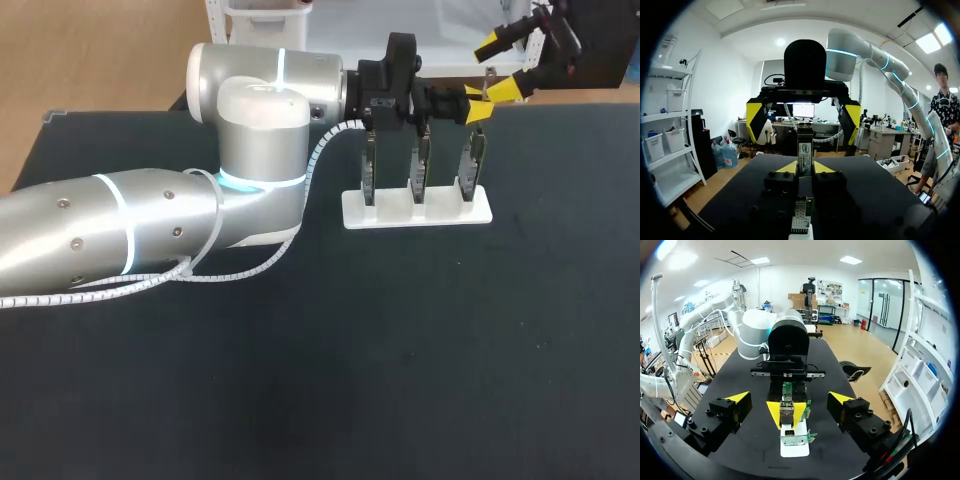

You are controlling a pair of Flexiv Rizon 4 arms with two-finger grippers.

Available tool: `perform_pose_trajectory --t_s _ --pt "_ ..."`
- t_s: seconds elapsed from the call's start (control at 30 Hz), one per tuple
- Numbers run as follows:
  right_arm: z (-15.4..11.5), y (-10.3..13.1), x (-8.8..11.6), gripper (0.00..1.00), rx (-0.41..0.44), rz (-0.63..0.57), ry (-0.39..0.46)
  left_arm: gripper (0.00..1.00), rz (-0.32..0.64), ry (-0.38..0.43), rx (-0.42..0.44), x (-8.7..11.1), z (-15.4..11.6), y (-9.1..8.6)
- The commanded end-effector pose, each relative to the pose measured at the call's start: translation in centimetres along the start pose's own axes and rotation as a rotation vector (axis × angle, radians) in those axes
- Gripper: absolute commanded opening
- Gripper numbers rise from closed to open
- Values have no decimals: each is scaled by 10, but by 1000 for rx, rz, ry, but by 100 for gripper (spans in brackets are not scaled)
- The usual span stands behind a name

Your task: Pick up the optical module with the left hand, and insert it into the network port with the right hand.

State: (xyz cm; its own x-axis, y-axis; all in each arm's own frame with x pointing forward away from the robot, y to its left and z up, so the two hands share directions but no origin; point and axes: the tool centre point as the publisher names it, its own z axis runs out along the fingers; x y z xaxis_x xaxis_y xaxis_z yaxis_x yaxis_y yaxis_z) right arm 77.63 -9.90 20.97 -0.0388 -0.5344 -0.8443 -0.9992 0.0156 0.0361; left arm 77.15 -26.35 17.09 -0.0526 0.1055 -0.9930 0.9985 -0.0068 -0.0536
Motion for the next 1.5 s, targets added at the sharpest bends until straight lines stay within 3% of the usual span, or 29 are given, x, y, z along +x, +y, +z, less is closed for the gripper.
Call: perform_pose_trajectory --t_s 0.03,0.1,0.77,0.8,0.83,1.27,1.5 --pt "1 1 -1 60 8 1 5 0 -3 5 3 -1 1 2" --pt "1 1 -1 0 9 1 4 0 -3 5 3 -1 1 2" --pt "2 1 1 0 20 1 18 0 -3 5 3 -1 1 2" --pt "2 1 1 0 20 0 18 45 -3 5 3 -1 1 2" --pt "2 0 0 0 20 0 17 100 -3 5 3 -1 1 2" --pt "-1 0 0 0 35 -6 7 100 7 3 3 -2 0 2" --pt "-3 -1 0 0 41 -7 -1 100 35 106 -21 -8 -11 4"
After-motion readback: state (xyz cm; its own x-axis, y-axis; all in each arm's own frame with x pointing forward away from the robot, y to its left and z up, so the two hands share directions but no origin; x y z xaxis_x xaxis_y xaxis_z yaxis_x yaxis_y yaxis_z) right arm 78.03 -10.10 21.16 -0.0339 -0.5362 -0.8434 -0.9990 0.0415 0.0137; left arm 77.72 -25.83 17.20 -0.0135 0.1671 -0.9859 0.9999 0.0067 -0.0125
